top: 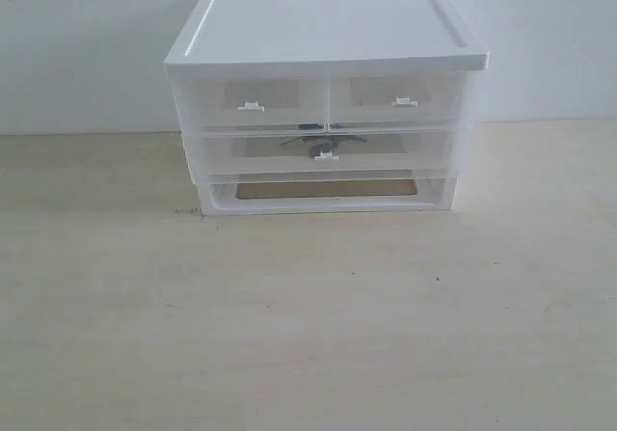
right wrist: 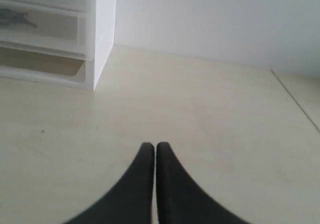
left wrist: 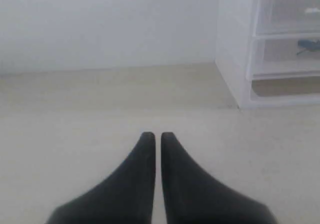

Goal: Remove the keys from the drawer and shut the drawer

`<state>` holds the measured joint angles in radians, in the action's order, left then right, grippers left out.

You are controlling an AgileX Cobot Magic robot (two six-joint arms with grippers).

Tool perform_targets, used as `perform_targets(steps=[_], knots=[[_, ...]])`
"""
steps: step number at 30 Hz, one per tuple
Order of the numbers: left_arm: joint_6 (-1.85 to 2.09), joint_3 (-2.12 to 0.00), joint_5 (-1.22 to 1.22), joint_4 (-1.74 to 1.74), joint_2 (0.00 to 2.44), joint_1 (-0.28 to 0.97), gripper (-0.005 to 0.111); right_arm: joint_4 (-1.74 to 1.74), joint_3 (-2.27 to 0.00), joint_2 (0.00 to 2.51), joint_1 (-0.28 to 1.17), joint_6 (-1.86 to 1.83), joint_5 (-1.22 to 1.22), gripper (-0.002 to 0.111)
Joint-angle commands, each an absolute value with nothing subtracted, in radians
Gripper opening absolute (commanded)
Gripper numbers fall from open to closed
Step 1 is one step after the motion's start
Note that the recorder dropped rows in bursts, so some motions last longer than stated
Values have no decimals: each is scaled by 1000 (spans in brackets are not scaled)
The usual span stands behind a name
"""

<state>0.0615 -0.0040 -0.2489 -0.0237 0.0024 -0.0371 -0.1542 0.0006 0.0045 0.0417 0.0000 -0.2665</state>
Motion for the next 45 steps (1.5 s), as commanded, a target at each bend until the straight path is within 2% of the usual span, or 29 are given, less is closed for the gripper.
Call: perform_targets(steps=[1,11,18,22,26,30,36,45], knots=[[71,0,-87,-55,0,-38,4,-179,0,0,45,-9,-121,0],[0,0,305,-96,0,-38,4,-166,0,0,45,46,417,0],[-401,0,489,11,0,-38,4,-164,0,0,45,319,700,0],[-574,-25,710,275,0,-38,4,-166,-39,14,45,336,699,0],[-645,-125,736,421,75,-38,4,-170,-141,95,45,350,644,0],[-678,-216,754,501,225,-38,4,-248,-225,236,45,381,643,0],[-737,-310,974,676,552,-38,4,-383,-324,495,45,486,643,0],[-630,-384,1130,678,1084,-38,4,-566,-394,945,45,611,662,1]])
